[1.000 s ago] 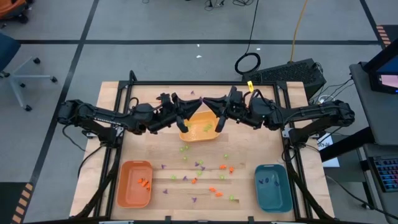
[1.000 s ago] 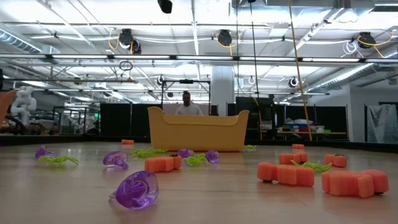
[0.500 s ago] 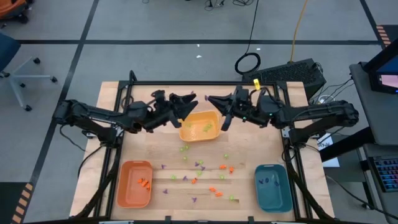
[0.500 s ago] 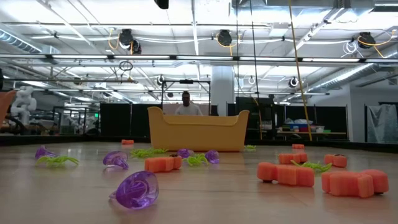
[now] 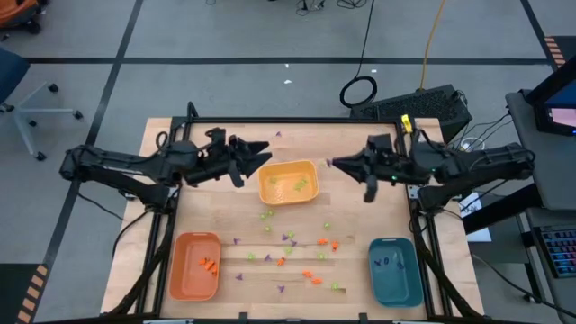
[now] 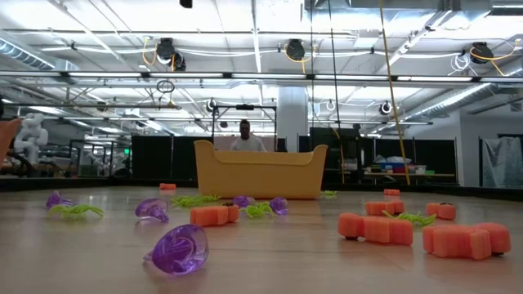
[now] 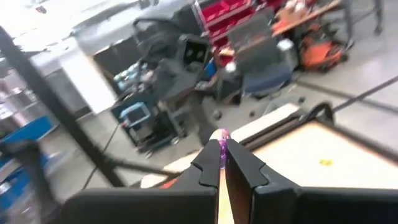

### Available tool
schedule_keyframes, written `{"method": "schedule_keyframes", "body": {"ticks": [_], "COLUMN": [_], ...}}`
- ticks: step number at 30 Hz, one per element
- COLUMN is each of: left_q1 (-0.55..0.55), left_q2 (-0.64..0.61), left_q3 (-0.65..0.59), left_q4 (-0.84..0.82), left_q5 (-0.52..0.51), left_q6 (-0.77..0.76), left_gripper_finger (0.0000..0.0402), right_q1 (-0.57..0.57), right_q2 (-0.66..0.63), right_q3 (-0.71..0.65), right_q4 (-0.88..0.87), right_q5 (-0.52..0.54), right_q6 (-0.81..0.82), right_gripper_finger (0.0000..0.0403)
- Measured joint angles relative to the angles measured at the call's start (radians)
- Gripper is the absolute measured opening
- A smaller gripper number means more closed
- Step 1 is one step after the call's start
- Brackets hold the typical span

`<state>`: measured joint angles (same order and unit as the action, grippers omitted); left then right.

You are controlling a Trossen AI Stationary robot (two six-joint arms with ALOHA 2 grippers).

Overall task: Sort Halloween decoration
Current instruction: Put the violet witch hat toy into the blue bin

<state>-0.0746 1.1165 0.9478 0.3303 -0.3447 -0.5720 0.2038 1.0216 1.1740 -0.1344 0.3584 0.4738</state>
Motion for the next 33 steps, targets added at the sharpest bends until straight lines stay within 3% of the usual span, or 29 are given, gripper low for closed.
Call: {"method": "schedule_keyframes", "body": {"ticks": [7,16,20,26,33], "left_q1": [0.000,0.000,0.000,0.000,0.000], "left_q2": [-0.019,-0.018,-0.018,-0.017,-0.017], "left_q3": [0.000,0.000,0.000,0.000,0.000], "left_q4": [-0.121,-0.256,-0.281,-0.312,-0.315], "left_q5": [0.000,0.004,0.009,0.008,0.003], "left_q6": [-0.001,-0.053,-0.088,-0.131,-0.241], "left_gripper_finger": [0.0276,0.0276,0.0276,0.0276,0.0276], "right_q1": [0.137,0.279,0.313,0.358,0.454], "right_q2": [-0.043,0.042,0.080,0.124,0.178], "right_q3": [0.014,0.305,0.385,0.389,0.346], "right_q4": [-0.184,-0.830,-1.041,-1.250,-1.322], "right_q5": [-0.030,-0.061,-0.165,-0.328,-0.338], "right_q6": [0.090,0.233,0.258,0.345,0.404], "right_gripper_finger": [0.0000,0.0000,0.0000,0.0000,0.0000]}}
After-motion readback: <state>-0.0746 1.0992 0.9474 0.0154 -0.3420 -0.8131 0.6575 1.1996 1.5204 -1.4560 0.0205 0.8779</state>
